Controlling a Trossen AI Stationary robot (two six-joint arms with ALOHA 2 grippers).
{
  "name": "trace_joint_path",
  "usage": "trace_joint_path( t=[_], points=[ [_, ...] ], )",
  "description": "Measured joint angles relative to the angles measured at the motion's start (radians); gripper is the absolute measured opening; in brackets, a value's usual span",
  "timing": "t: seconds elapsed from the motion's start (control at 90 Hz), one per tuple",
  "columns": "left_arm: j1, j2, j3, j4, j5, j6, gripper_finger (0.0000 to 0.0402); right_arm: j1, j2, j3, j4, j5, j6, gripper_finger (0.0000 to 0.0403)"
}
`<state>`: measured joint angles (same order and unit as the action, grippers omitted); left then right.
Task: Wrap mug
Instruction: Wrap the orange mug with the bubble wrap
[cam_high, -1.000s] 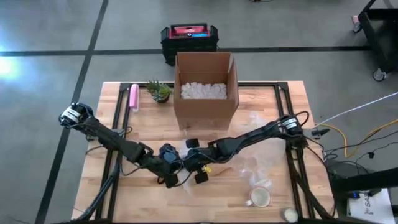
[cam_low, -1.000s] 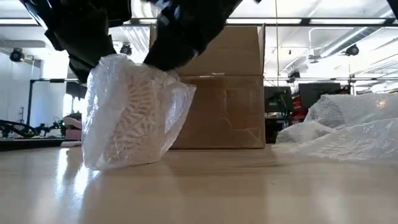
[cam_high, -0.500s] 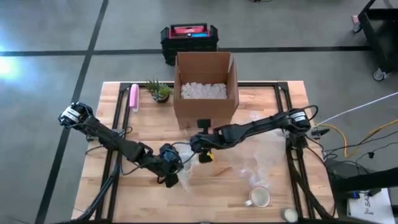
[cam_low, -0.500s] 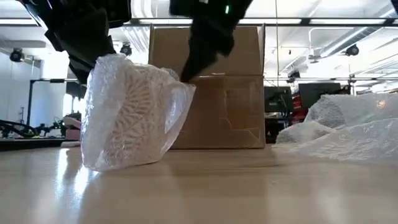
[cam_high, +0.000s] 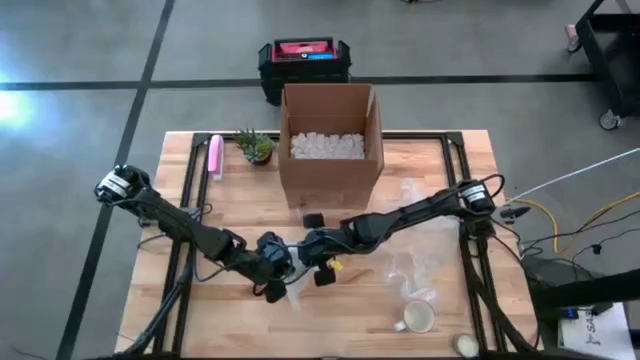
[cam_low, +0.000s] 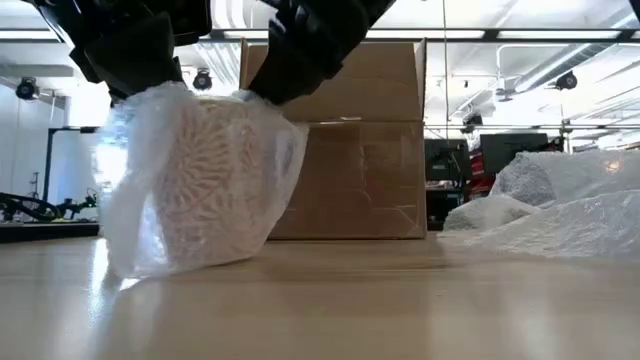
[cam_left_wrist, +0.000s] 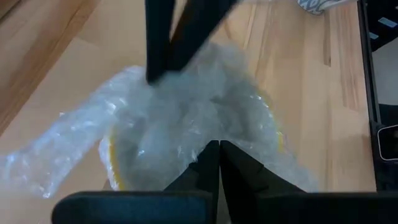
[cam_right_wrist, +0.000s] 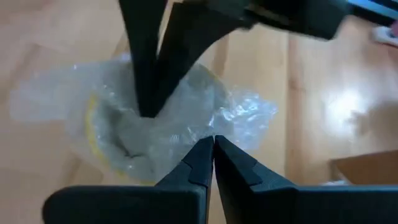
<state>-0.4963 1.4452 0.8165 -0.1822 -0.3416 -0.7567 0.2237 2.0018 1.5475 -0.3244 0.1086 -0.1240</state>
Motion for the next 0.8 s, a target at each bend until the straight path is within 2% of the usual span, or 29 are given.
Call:
trace_joint_path(
  t=[0.233, 0.611, 0.7, 0.8],
  points=[
    [0.0, 0.0, 0.0, 0.001, 0.002, 0.0, 0.0, 0.029, 0.009, 0.0, 0.049, 0.0, -0.052, 0.0002],
    [0.004, -0.022, 0.029, -0.038, 0.016, 0.02, 0.0, 0.036, 0.037, -0.003, 0.06, -0.001, -0.041, 0.0002],
    [0.001, -0.041, 0.071, -0.076, -0.019, 0.037, 0.0, 0.036, 0.038, 0.0, 0.058, -0.002, -0.042, 0.0002],
    [0.002, -0.046, 0.101, -0.118, -0.104, 0.046, 0.0, 0.036, 0.039, 0.0, 0.058, -0.003, -0.044, 0.0002]
  ],
)
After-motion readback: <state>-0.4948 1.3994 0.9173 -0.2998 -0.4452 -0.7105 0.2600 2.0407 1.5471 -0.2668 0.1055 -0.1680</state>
